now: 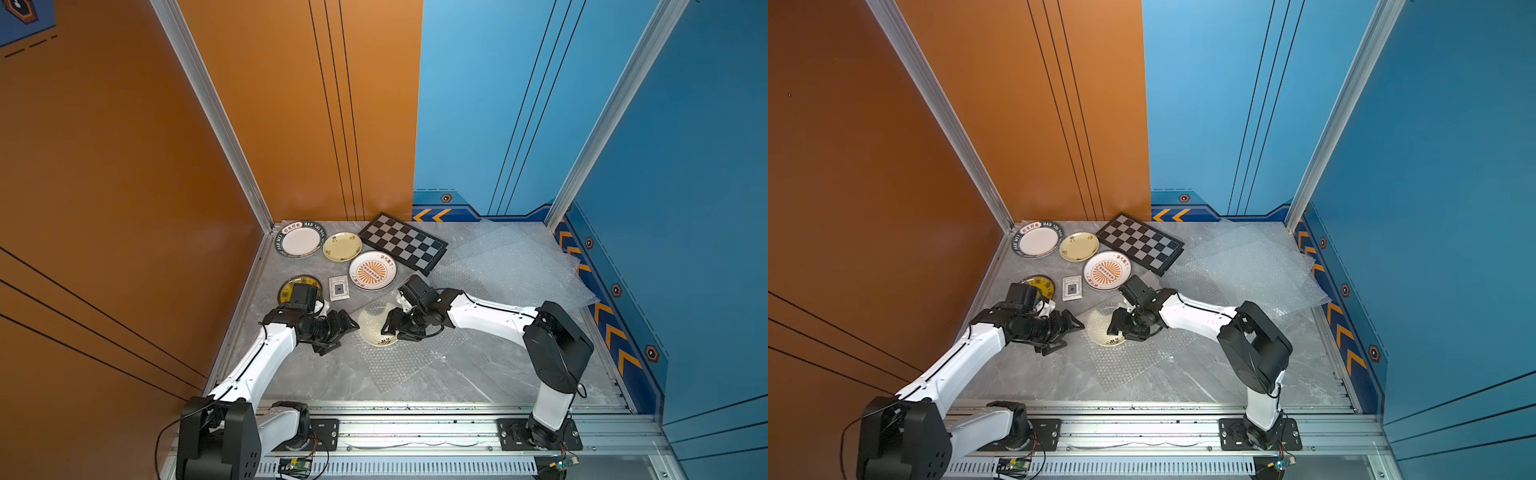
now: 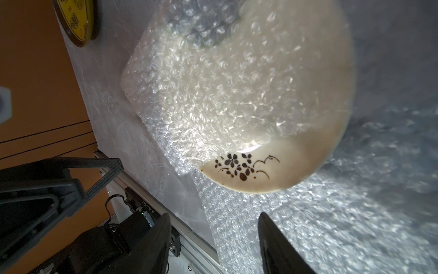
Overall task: Unpack dinner plates from bubble wrap
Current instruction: Unwrap the bubble wrap at the center of the board.
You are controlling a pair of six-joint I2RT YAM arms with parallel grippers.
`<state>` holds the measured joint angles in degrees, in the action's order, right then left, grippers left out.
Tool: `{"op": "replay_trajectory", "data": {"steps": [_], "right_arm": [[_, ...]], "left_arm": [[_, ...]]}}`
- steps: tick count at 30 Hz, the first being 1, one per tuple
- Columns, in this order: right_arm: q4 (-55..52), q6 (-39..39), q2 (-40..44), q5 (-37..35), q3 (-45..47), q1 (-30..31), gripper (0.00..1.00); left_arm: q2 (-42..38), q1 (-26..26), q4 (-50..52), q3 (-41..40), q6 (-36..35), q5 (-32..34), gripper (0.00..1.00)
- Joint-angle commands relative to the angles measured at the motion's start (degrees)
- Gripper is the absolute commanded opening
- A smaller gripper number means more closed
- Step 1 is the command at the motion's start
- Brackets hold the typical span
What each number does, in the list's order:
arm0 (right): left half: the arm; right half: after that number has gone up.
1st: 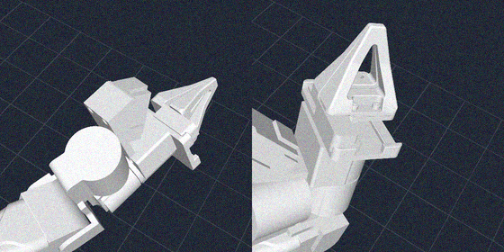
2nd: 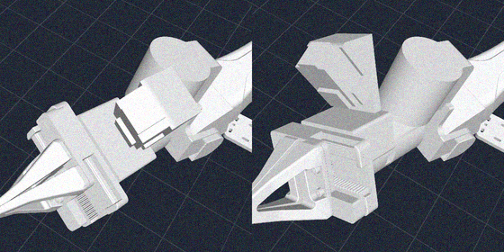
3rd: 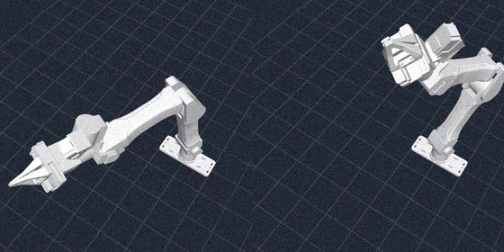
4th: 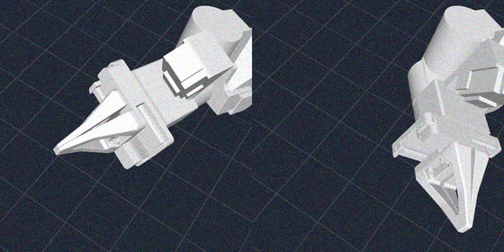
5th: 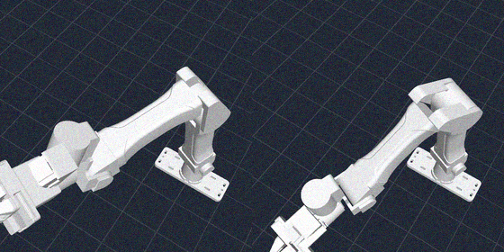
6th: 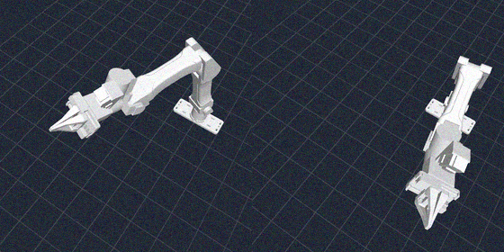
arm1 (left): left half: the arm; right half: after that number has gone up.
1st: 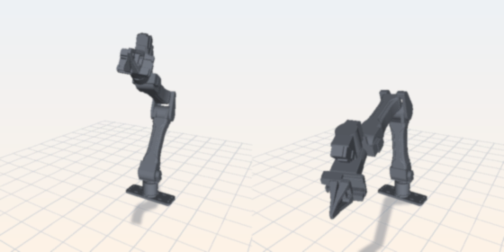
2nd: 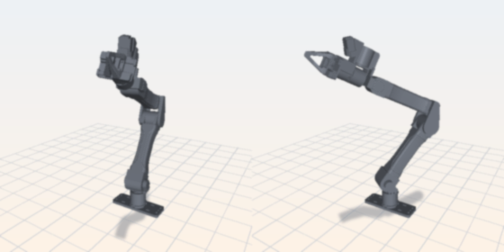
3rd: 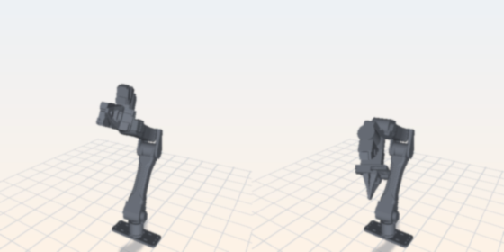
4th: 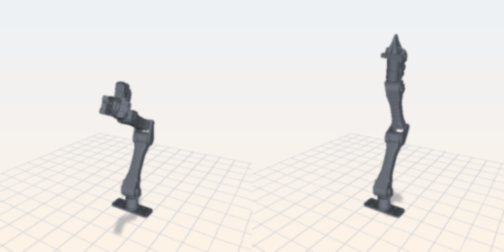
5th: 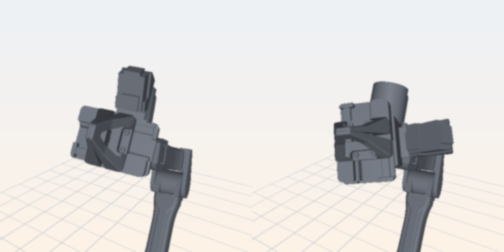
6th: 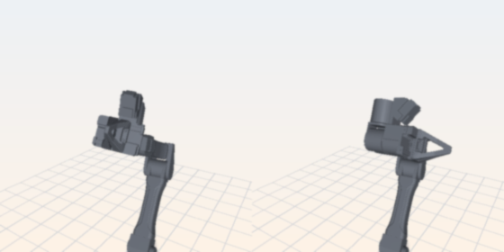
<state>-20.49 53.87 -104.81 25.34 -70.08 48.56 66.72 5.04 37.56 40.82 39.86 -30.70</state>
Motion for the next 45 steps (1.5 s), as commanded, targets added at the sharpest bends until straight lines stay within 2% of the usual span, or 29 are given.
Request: {"op": "replay_trajectory", "data": {"steps": [1, 8, 15, 20, 27, 30, 33, 37, 40, 45], "right_arm": [[1.76, -0.54, 0.82, -0.71, 2.6, 0.19, 0.6], [5.01, -0.36, 0.85, -0.8, 6.24, -0.48, 0.58], [6.51, -0.87, 5.51, -1.79, 10.3, -1.34, 0.55], [6.91, -0.96, 5.56, -0.52, 12.77, -2.06, 0.54], [7.66, -1.4, 5.85, -0.21, 15.04, -2.96, 0.54], [7.92, -1.31, 5.88, 0.2, 16.02, -3.29, 0.54], [7.85, -1.4, 5.91, 0.71, 16.45, -3.85, 0.54], [7.59, -1.4, 6.02, 1.22, 16.37, -4.42, 0.54], [7.34, -1.44, 5.84, 1.55, 16.34, -4.52, 0.54], [6.57, -1.92, 5.97, 1.81, 16.42, -4.76, 0.54]], "left_arm": [[1.21, -0.26, 1.47, 0.08, -1.92, -1.4, 0.8], [5.02, 0.6, -0.04, 1.22, -2.03, -1.1, 0.8], [8.52, 5.0, -3.04, 3.13, -0.12, 0.07, 0.8], [11.09, 7.66, -5.95, 3.5, 1.45, 1.43, 0.79], [13.23, 8.23, -7.17, 3.48, 1.1, 2.85, 0.79], [14.83, 8.35, -9.28, 3.69, 1.31, 2.76, 0.75], [16.26, 8.5, -11.78, 3.79, 2.53, 2.19, 0.67], [16.71, 8.85, -13.6, 3.79, 3.64, 1.96, 0.48], [17.38, 8.77, -14.15, 3.64, 3.65, 1.82, 0.43], [18.71, 8.66, -15.5, 4.03, 4.0, 0.91, 0.15]]}}
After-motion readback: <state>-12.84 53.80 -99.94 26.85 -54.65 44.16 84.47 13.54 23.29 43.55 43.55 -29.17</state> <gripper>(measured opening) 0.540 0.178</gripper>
